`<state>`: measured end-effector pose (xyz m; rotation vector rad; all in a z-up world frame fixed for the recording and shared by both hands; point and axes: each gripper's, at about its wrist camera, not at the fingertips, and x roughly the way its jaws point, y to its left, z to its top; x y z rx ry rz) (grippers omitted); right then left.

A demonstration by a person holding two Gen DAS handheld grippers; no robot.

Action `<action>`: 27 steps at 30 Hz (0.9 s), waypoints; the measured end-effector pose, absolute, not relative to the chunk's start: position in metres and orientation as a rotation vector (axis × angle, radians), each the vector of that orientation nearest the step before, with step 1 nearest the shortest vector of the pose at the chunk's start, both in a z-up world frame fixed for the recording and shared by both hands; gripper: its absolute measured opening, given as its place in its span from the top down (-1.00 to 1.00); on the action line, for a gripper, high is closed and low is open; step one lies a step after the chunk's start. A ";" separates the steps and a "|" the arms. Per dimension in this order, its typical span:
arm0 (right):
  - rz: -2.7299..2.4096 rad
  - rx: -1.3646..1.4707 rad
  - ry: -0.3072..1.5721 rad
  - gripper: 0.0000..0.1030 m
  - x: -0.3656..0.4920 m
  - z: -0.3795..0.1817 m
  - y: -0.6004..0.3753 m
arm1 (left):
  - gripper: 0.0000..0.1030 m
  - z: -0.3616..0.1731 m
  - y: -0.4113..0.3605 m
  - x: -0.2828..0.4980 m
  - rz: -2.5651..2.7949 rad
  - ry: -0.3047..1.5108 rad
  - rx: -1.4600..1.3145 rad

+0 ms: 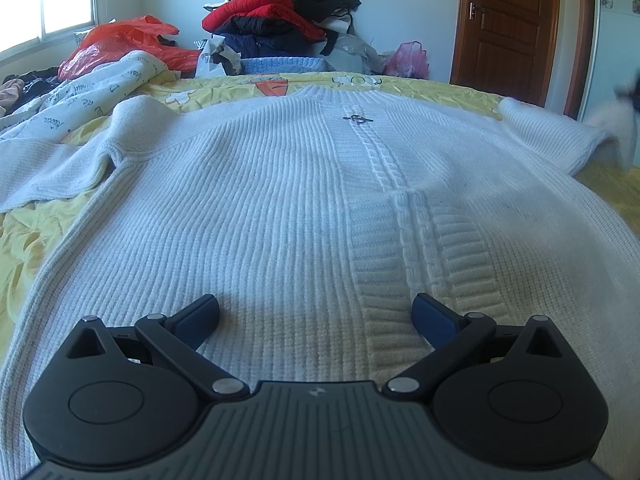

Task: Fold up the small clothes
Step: 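Grasp the cardigan sleeve cuff with the right tool, then fold the held sleeve across the cardigan body and open the right tool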

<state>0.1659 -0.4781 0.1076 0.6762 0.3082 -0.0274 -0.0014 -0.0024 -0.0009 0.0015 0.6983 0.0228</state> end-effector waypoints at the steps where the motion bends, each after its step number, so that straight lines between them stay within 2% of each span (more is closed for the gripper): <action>1: 0.040 0.645 0.298 0.68 0.164 0.121 -0.455 | -1.00 -0.001 -0.003 -0.001 0.022 0.698 0.000; 6: 0.374 0.564 0.355 0.68 0.171 0.139 -0.325 | -1.00 -0.001 -0.003 -0.001 0.021 0.698 -0.001; 11: 0.482 0.459 0.554 0.65 0.189 0.085 -0.208 | -1.00 -0.001 -0.003 0.000 0.021 0.698 0.000; 12: 0.474 0.435 0.589 0.51 0.193 0.072 -0.197 | -1.00 -0.001 -0.003 0.000 0.021 0.698 0.000; 13: 0.449 0.428 0.637 0.29 0.194 0.061 -0.189 | -1.00 -0.001 -0.003 0.000 0.020 0.698 0.000; 14: 0.424 0.428 0.675 0.21 0.192 0.055 -0.182 | -1.00 -0.002 -0.004 0.001 0.020 0.698 0.002; 15: 0.412 0.443 0.694 0.14 0.188 0.050 -0.184 | -1.00 -0.002 -0.004 0.001 0.019 0.698 0.002; 18: 0.427 0.463 0.628 0.10 0.147 0.054 -0.209 | -1.00 -0.002 -0.003 -0.001 0.013 0.699 -0.002; 22: 0.395 0.380 0.575 -0.12 0.107 0.049 -0.245 | -1.00 0.008 -0.002 0.008 -0.017 0.708 -0.004; 25: 0.324 0.367 0.605 -0.11 0.094 0.028 -0.270 | -1.00 0.025 0.007 0.029 -0.079 0.695 -0.144; 27: 0.306 0.468 0.622 -0.08 0.086 0.015 -0.288 | -1.00 0.033 0.019 0.055 -0.123 0.721 -0.298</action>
